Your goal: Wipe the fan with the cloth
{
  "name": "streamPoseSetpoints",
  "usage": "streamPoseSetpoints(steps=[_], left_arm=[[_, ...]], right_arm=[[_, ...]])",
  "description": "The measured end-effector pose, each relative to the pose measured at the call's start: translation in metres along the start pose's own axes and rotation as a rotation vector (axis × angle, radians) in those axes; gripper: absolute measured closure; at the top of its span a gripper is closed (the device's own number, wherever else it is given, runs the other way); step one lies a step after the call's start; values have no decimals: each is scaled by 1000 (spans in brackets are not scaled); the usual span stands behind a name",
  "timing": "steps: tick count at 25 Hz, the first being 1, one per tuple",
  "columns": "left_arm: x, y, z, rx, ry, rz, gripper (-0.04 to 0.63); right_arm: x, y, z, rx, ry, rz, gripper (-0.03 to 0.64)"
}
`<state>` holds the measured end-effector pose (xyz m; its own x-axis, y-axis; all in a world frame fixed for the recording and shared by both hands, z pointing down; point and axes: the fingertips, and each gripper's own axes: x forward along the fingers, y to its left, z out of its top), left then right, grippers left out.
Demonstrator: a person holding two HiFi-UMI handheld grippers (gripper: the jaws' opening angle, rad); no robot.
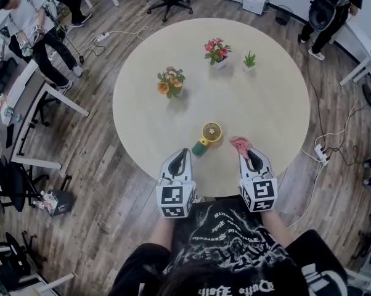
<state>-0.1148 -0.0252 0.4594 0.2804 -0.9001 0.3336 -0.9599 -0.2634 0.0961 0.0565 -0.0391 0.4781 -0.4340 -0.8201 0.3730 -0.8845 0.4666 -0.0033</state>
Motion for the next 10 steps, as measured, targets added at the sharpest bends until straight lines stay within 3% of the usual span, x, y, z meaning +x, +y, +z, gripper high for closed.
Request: streamPoseSetpoints(steps=[10], left_arm=[[6, 5, -1, -8, 4, 24, 575]], right_arm=[[10, 2, 0, -23, 6, 36, 572]])
